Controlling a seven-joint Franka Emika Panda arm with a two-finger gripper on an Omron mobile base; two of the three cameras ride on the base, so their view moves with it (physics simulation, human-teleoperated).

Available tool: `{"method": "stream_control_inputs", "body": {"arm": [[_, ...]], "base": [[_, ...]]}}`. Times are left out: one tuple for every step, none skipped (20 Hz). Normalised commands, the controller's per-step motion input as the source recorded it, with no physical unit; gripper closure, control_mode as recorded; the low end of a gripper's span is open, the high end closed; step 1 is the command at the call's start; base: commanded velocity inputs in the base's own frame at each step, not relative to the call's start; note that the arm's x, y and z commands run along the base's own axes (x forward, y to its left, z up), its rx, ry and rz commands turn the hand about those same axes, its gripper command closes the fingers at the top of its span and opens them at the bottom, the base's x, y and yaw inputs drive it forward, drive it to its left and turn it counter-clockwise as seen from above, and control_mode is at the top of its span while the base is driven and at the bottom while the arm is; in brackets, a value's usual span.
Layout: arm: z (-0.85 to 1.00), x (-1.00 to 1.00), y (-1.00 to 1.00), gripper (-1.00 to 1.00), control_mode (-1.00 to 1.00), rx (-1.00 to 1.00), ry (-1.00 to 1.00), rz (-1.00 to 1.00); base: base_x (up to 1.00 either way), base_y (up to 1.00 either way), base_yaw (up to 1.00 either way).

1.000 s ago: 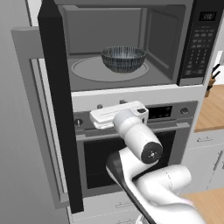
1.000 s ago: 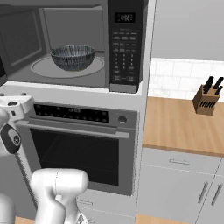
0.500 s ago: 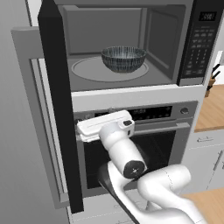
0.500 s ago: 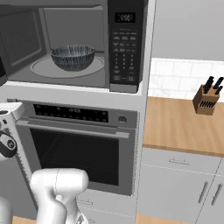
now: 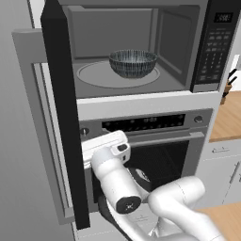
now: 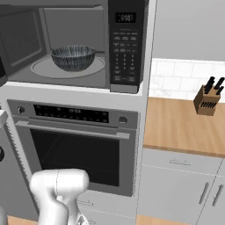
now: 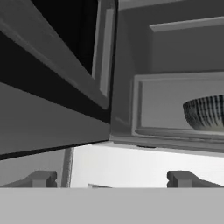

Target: Open the microwave, place the bowl with waffle inside the microwave, then close the microwave door and turn it on.

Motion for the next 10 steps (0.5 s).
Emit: {"method": "stream_control_inputs", "body": {"arm": [[0.00, -0.62, 0.40, -1.00, -1.00, -0.03, 0.00, 0.00], [0.00, -0.56, 0.39, -1.00, -1.00, -0.03, 0.00, 0.00], [0.00, -0.55, 0.41, -1.00, -1.00, -0.04, 0.00, 0.00], [0.00, -0.52, 0.47, -1.00, -1.00, -0.05, 0.00, 0.00], [0.00, -0.49, 0.47, -1.00, -1.00, -0.05, 0.00, 0.00], [0.00, -0.49, 0.47, -1.00, -1.00, -0.05, 0.00, 0.00], [0.00, -0.46, 0.56, -1.00, -1.00, -0.06, 0.00, -0.01], [0.00, -0.46, 0.59, -1.00, -1.00, -0.07, 0.00, -0.01], [0.00, -0.44, 0.61, -1.00, -1.00, -0.07, 0.00, -0.01], [0.00, -0.32, 0.63, -1.00, -1.00, -0.06, -0.01, -0.01]], "base": [[0.00, 0.00, 0.00], [0.00, 0.00, 0.00], [0.00, 0.00, 0.00], [0.00, 0.00, 0.00], [0.00, 0.00, 0.00], [0.00, 0.00, 0.00], [0.00, 0.00, 0.00], [0.00, 0.00, 0.00], [0.00, 0.00, 0.00], [0.00, 0.00, 0.00]]}}
